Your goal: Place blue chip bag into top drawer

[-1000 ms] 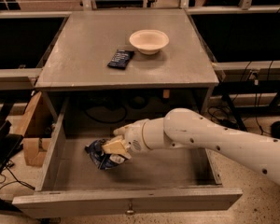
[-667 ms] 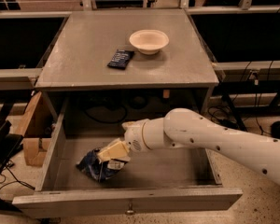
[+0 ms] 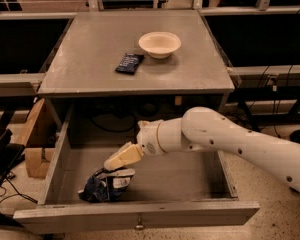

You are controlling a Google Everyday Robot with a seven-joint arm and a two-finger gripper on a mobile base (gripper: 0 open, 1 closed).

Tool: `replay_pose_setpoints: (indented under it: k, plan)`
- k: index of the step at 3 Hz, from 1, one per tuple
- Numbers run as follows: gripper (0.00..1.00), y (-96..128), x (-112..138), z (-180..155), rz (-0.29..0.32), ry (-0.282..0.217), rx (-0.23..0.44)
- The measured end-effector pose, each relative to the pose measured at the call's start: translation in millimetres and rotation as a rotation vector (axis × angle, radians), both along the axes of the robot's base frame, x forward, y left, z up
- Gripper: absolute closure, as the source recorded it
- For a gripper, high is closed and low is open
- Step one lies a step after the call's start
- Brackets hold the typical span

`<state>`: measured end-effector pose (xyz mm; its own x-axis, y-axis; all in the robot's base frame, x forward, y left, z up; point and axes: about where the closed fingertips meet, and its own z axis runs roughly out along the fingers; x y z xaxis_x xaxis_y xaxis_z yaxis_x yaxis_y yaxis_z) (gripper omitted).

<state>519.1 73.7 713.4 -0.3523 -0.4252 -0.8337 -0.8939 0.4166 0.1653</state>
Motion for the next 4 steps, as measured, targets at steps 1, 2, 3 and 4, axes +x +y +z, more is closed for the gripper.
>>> replay_pose_setpoints:
  k: [1, 2, 3, 4]
  plan:
    - [0.00, -6.8, 3.5, 20.2, 0.015, -0.021, -0.011]
    - [0.00, -17.7, -11.2, 49.4, 0.059, -0.063, -0.023]
    - [0.00, -43.6, -62.9, 113.0, 0.128, -0.099, -0.138]
    - [0.00, -61.0, -97.8, 169.4, 0.143, -0.111, -0.263]
